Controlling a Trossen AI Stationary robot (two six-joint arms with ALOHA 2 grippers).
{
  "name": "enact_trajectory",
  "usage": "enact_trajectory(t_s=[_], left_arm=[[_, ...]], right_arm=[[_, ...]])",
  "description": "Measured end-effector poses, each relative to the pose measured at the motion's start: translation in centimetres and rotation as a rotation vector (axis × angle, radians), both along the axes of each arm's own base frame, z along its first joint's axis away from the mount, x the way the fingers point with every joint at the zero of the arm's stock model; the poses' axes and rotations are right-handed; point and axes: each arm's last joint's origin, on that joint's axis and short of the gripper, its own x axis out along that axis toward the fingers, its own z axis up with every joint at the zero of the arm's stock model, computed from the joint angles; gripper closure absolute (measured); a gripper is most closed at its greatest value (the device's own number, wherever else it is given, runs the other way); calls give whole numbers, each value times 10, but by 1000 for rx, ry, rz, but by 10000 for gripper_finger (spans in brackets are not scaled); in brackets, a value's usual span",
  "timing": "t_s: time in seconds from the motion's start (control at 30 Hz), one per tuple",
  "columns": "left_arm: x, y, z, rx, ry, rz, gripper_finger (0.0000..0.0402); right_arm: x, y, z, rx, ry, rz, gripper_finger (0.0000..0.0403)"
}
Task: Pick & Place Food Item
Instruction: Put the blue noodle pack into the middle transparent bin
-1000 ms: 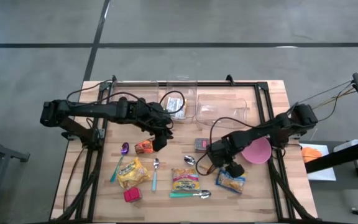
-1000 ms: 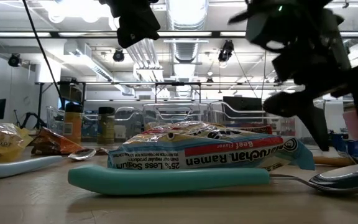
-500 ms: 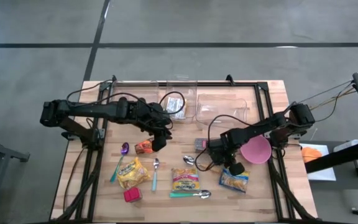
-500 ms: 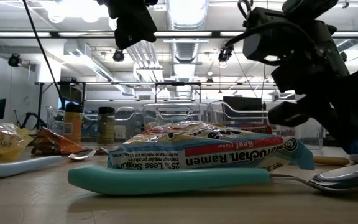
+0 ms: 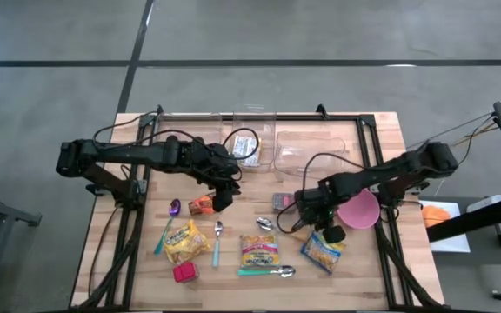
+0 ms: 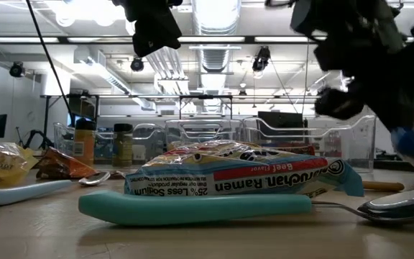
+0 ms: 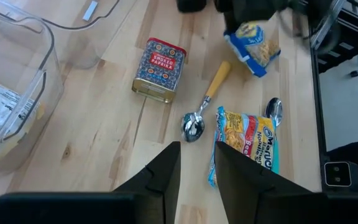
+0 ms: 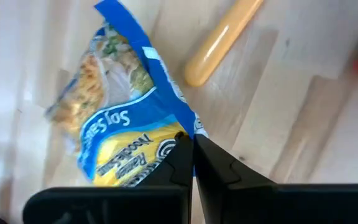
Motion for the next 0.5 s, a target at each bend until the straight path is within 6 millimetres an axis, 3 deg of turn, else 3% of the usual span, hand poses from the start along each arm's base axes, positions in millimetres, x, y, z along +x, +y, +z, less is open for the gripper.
enact_trajectory(t_s=[0.3, 0.5], left_arm=[[0, 0, 0, 0, 0, -1, 296], [0, 0, 0, 3, -1, -2, 296]], right_arm=[[-20, -4, 45, 30, -172, -84, 396], [-31, -6, 63, 20, -262, -94, 396]])
